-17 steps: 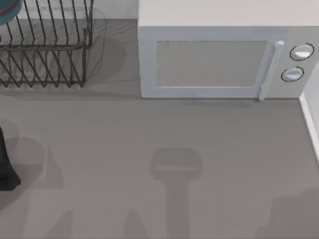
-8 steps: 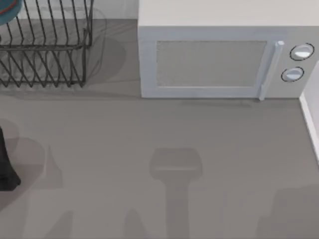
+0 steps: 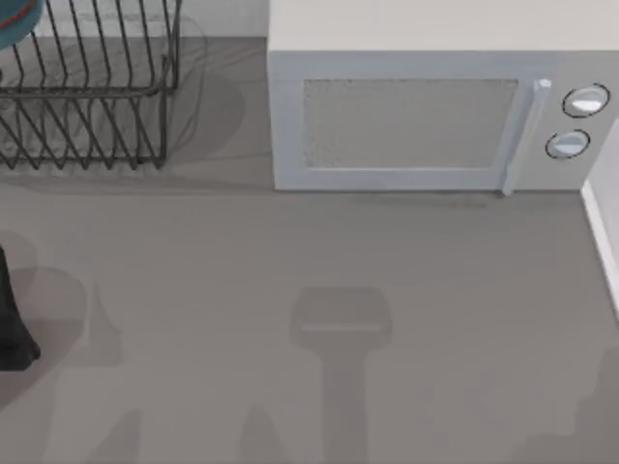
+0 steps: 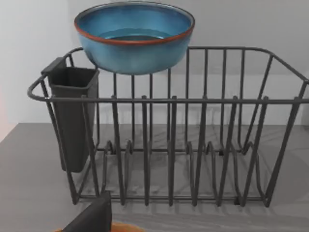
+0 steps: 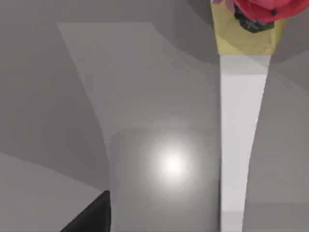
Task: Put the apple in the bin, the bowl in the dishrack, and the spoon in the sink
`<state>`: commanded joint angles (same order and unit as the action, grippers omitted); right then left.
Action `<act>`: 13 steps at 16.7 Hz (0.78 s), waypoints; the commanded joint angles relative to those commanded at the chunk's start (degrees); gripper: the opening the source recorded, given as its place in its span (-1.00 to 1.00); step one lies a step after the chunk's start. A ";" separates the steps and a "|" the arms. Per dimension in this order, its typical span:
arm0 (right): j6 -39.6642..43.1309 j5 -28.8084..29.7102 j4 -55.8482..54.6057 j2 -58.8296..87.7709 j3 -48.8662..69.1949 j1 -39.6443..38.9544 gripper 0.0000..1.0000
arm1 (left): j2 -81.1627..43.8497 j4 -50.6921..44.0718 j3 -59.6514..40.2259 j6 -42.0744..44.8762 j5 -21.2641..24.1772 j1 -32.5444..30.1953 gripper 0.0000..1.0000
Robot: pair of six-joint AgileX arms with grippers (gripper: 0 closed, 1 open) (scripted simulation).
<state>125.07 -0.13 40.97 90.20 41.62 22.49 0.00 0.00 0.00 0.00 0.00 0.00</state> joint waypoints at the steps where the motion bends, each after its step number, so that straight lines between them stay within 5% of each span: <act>1: -0.03 0.00 -2.61 1.25 -1.42 -0.02 1.00 | 0.00 0.00 0.00 0.00 0.00 0.00 1.00; 8: -0.07 0.00 -7.03 3.67 -4.13 -0.04 1.00 | 0.00 0.00 0.00 0.00 0.00 0.00 1.00; 13: -0.07 0.00 -7.03 3.67 -4.13 -0.04 0.25 | 0.00 0.00 0.00 0.00 0.00 0.00 1.00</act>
<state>125.00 -0.12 33.94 93.87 37.49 22.45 0.00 0.00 0.00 0.00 0.00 0.00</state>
